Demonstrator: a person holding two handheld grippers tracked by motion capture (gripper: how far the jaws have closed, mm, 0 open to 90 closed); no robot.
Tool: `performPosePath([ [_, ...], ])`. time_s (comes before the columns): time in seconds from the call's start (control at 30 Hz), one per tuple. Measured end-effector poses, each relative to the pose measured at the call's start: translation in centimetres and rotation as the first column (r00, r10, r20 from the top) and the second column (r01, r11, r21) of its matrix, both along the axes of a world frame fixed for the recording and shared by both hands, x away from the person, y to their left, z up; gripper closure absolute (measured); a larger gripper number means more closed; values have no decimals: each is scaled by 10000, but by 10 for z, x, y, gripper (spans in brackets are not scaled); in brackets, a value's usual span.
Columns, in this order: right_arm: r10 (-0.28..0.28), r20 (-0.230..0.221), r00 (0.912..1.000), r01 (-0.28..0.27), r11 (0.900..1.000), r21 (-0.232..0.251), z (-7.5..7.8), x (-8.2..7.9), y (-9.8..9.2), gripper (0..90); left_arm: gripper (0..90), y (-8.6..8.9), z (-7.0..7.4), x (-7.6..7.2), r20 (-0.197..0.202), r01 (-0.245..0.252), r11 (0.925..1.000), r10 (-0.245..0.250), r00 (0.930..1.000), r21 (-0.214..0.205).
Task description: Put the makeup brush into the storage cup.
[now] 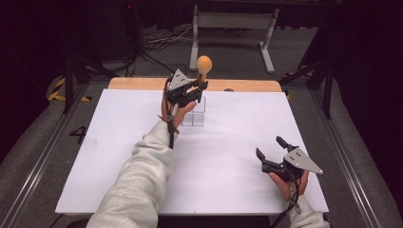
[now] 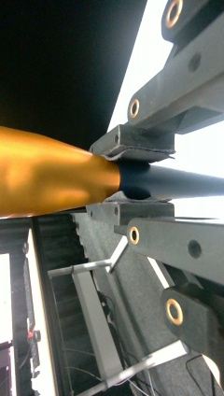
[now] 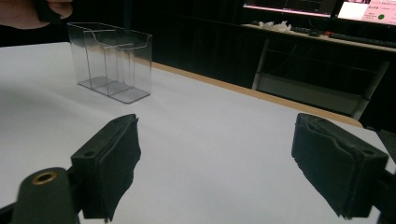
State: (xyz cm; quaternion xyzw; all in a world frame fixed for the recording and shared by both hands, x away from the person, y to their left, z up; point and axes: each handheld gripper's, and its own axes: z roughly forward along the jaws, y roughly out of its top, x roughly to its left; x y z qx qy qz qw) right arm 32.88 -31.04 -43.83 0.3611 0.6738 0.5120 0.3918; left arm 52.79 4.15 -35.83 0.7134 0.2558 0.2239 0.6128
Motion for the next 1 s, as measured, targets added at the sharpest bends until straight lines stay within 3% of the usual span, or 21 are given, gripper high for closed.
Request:
performPosePath([
  [0.57,-3,7,10000,3,10000,-14,0,0,0,156,732,-3,-21,5,-496,-3,9994,20,9988,340],
  [1.0,3,-40,10000,-3,10000,-24,0,0,0,156,732,-2,-37,2,-760,108,9993,-82,9971,347],
])
